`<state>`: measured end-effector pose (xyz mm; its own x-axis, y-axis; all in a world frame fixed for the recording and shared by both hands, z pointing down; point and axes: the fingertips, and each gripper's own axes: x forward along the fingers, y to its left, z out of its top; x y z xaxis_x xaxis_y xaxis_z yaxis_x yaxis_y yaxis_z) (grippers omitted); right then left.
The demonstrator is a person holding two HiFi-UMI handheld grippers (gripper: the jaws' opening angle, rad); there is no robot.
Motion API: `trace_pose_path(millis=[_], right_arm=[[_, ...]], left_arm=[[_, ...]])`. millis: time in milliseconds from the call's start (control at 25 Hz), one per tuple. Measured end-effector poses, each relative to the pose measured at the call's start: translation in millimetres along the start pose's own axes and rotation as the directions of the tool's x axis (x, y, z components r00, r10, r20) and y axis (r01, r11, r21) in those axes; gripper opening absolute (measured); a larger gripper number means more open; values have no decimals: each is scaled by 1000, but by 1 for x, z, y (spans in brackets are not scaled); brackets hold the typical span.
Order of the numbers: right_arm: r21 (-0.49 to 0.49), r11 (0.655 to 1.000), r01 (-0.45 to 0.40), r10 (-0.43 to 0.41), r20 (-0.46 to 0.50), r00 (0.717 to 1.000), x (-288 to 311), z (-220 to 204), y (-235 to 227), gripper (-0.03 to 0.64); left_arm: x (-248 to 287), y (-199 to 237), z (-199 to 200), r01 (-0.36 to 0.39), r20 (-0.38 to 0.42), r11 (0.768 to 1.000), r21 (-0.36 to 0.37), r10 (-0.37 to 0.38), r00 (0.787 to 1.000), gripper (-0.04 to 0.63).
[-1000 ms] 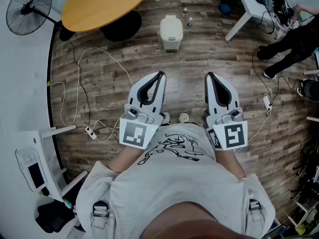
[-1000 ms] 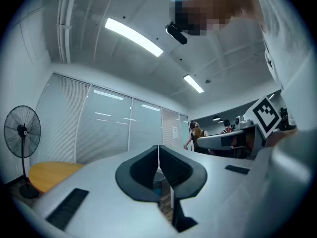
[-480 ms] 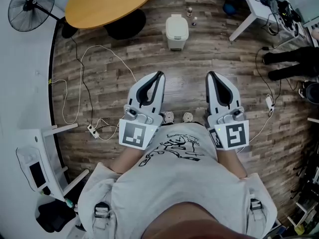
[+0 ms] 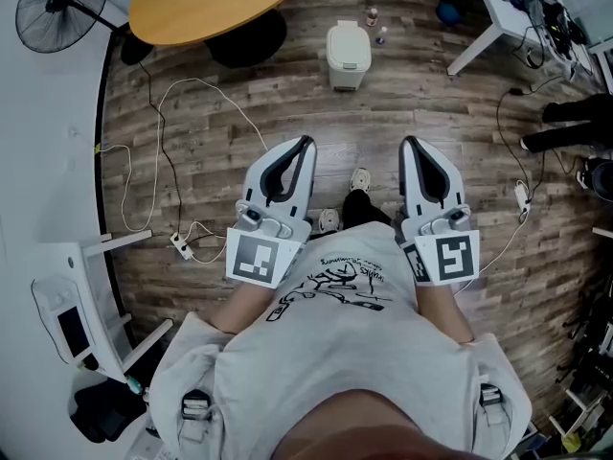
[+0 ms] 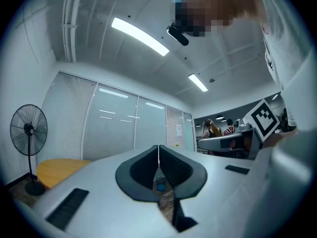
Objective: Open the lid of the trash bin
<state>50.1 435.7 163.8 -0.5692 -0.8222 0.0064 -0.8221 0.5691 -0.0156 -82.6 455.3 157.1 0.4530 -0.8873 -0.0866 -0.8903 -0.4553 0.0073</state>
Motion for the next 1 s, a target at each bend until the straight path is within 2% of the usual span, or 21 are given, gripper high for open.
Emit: trace_pose_path(millis=[440,1000], right_arm=[[24,1000,8,-9,31,999,32,2,-41,6],[31,999,23,-24,36,999,98,10,-163,6]], left_arm=[[48,6,-6,8,-12,1000,19,-8,1000,23],[186,7,-11,27,-43,999,44,-25,999,23]])
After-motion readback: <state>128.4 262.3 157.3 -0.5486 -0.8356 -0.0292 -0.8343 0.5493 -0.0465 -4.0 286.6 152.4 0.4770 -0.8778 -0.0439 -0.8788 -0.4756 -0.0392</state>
